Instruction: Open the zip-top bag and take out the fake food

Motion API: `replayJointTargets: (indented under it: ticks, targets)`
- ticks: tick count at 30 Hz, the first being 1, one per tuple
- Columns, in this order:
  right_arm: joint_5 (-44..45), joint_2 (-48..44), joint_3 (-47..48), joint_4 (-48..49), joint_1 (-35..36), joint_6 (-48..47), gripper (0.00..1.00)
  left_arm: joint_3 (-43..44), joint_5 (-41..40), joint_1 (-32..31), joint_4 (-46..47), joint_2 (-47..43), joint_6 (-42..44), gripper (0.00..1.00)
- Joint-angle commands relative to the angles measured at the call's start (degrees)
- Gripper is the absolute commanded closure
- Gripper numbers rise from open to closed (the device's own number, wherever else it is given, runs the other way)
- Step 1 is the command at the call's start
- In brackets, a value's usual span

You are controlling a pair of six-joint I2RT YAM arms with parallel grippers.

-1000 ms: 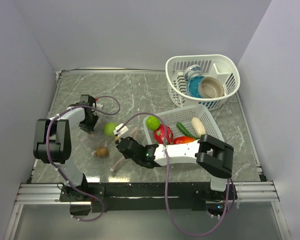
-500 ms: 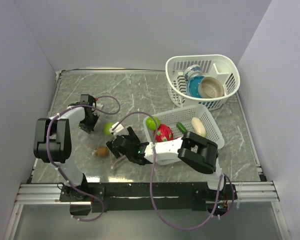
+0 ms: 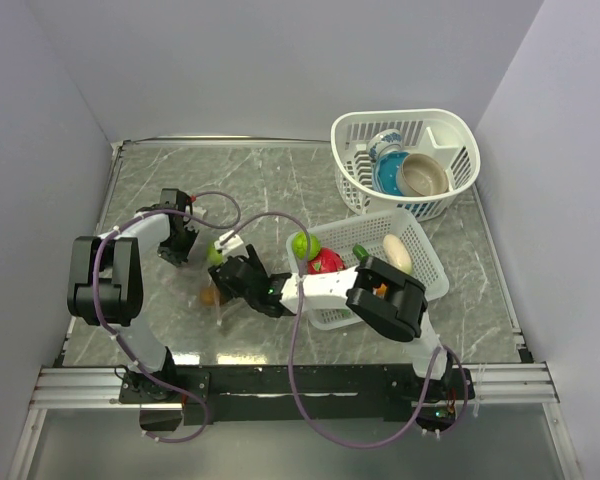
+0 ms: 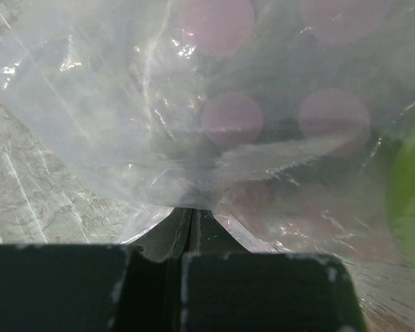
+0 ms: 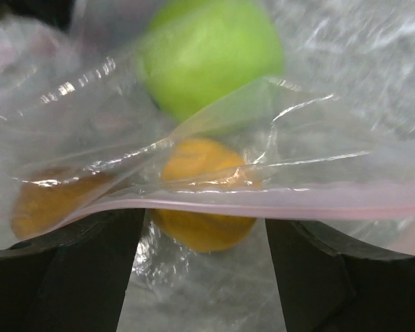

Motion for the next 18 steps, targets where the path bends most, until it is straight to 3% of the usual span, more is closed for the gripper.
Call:
replayJointTargets:
  ticks: [1, 5, 12, 18]
  targets:
    - [-1.03, -2.65, -3.23, -0.64, -0.03, 3.25, 0.24, -0.07, 3.10, 0.11, -3.07, 0.78, -0.24, 0.99]
    - [-0.86, -3.10, -4.73, -1.25, -0.03, 3.96, 0.28, -0.51, 3.28, 0.02, -2.80, 0.34, -0.33, 0.99]
    - [0.46, -12.47, -9.82, 2.09, 0.41, 3.52, 0.64, -2.18, 1.79, 0.11, -2.10, -1.16, 0.46, 0.99]
    - [4.06, -29.77, -17.38, -1.69, 1.64, 4.04, 0.64, -2.18, 0.99, 0.37, -1.66, -0.45, 0.73, 0.99]
